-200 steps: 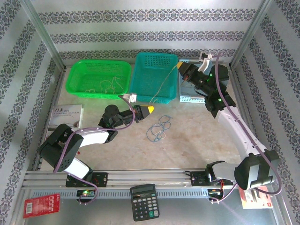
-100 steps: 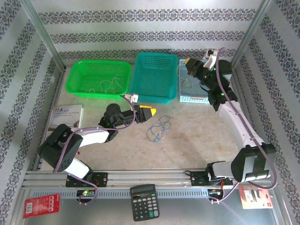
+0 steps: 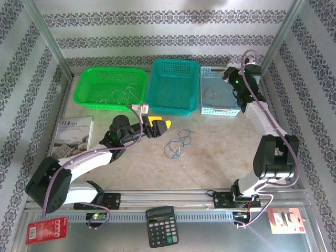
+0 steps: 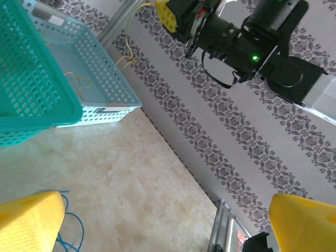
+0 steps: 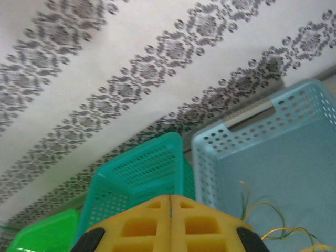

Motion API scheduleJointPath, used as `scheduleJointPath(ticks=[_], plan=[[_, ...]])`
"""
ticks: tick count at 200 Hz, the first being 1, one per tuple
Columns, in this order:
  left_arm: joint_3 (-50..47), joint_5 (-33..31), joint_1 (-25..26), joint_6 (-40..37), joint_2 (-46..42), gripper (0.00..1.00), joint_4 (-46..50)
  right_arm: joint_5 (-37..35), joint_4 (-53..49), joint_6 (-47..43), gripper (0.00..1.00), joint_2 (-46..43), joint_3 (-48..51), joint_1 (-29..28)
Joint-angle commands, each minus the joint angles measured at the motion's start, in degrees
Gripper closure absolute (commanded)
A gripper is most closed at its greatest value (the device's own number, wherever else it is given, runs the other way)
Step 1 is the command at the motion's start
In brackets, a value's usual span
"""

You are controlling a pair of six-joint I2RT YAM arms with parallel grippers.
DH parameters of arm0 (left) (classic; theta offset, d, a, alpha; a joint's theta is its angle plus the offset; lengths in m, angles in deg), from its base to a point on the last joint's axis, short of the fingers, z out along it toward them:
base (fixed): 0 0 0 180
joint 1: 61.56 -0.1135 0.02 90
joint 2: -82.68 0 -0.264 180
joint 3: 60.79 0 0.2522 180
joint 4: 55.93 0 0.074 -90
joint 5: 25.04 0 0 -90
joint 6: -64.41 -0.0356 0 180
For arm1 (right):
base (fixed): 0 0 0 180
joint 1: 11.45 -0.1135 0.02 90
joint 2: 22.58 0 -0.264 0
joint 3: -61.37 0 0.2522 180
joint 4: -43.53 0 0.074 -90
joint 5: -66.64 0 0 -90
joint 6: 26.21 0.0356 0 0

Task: Untangle the cables

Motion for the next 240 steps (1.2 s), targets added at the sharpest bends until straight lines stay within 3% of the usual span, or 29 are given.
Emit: scheduleJointPath(ticks=[1, 18, 40, 117, 185, 240], plan=[[0.9, -3.3, -0.6, -2.8, -2.8, 0.0, 7.4, 0.1, 0.0, -2.1, 0.85, 3.8, -4.6, 0.2], [1.1, -4.7, -0.6, -3.4, -4.3, 0.0, 10.0, 0.6, -1.7, -2.6, 0.57, 6.1, -6.4, 0.3], [1.2, -6.0, -0.6, -3.9, -6.2, 0.0, 12.4, 0.6, -2.1, -2.5, 0.46, 6.4, -6.4, 0.3], [-0.1, -11.5, -0.6, -3.5, -8.3, 0.0, 14.4, 3.7, -1.0, -0.6, 0.45, -0.4, -1.9, -2.4], [-1.3, -17.9, -0.7, -2.5, -8.6, 0.0, 17.6, 3.0, -1.7, -0.8, 0.45, -13.6, 12.2, -12.6], [-1.5, -18.0, -0.9, -1.5, -7.2, 0.0, 19.3, -1.4, -4.5, -0.6, 0.45, -23.5, 28.8, -23.5]])
